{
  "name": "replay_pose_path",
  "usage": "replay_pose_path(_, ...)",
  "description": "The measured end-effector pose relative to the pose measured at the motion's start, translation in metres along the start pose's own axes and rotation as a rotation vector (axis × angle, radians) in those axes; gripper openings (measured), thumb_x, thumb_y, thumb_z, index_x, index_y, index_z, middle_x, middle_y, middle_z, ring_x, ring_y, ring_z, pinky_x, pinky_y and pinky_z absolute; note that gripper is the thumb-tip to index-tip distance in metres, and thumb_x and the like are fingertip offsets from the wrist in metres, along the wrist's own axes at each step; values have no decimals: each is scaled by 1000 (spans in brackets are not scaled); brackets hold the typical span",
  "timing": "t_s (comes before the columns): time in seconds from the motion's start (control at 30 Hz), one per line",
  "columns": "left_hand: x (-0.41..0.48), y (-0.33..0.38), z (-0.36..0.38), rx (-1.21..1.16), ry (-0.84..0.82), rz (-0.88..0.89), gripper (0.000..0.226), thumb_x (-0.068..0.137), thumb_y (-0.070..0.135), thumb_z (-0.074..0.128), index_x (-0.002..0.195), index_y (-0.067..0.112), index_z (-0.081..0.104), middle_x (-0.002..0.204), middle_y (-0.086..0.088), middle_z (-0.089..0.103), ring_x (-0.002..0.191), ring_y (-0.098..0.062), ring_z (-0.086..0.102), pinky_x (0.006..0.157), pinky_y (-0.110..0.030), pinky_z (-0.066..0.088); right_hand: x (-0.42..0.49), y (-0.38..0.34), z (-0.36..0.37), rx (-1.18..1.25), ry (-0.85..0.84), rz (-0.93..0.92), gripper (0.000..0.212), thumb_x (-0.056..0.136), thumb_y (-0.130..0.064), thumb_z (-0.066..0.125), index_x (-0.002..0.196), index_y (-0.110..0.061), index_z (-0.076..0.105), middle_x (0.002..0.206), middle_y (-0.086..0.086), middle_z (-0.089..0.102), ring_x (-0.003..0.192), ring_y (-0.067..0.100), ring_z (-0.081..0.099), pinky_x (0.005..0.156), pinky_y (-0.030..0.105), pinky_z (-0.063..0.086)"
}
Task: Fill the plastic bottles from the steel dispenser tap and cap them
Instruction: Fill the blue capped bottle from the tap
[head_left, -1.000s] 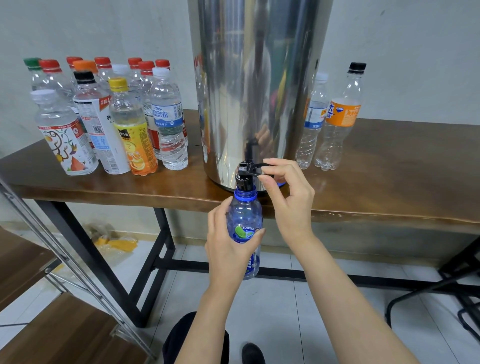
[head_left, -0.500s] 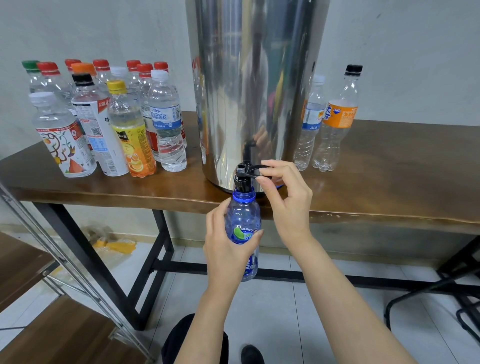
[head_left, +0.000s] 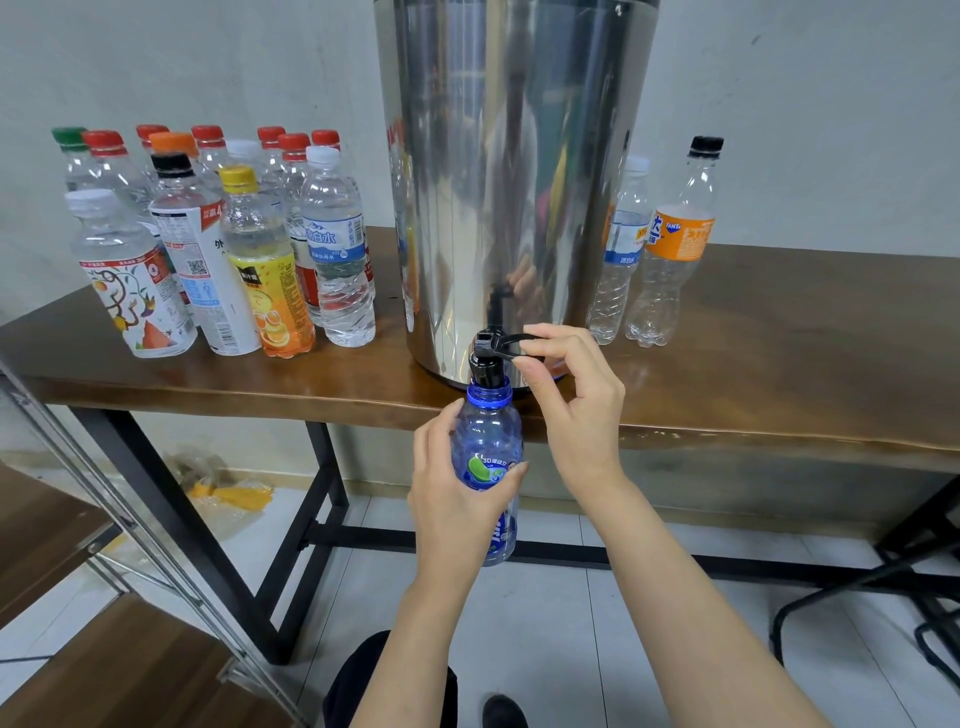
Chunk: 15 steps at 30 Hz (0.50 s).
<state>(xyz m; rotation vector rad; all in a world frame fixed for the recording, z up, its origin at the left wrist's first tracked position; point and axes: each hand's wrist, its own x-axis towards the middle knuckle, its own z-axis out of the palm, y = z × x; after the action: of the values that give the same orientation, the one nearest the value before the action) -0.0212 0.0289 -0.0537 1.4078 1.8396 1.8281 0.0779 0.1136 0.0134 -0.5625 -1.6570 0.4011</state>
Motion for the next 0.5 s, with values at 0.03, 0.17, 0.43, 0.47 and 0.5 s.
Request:
replay_pose_path(0.03, 0, 0, 0, -1, 0, 0, 81, 67, 21, 90, 136, 24, 47, 127, 9, 51, 118, 2, 51, 85, -2, 42, 0, 0, 0, 0, -1, 0, 24, 93, -27, 61, 98, -6, 71, 112, -2, 64, 92, 1, 58, 83, 18, 47)
replay_pose_path(0.17, 0, 0, 0, -6, -2, -5, 81, 68, 21, 90, 135, 26, 47, 127, 10, 50, 117, 7, 49, 86, -2, 43, 0, 1, 1, 1, 1, 3, 25, 93, -29, 60, 99, -7, 71, 112, -5, 63, 92, -1, 58, 83, 19, 48)
replay_pose_path(0.43, 0, 0, 0, -8, 3, -5, 81, 67, 22, 90, 135, 26, 47, 128, 10, 51, 118, 3, 50, 86, -3, 43, 0, 1, 1, 10, 6, 6, 25, 93, -29, 61, 98, -7, 71, 112, -5, 64, 91, 7, 59, 81, 23, 50)
replay_pose_path(0.47, 0, -1, 0, -10, 3, -6, 81, 67, 22, 90, 135, 26, 47, 127, 10, 51, 118, 3, 50, 87, -3, 43, 0, 0, 1, 8, 6, 5, 25, 93, -29, 60, 98, -7, 71, 112, -5, 64, 91, 6, 59, 81, 22, 50)
replay_pose_path(0.5, 0, -1, 0, -9, 2, -7, 81, 67, 22, 90, 135, 26, 47, 127, 10, 51, 117, 3, 50, 87, -3, 43, 0, 0, 1, 7, 6, 5, 26, 93, -29, 60, 98, -7, 71, 112, -6, 63, 91, 6, 59, 81, 21, 50)
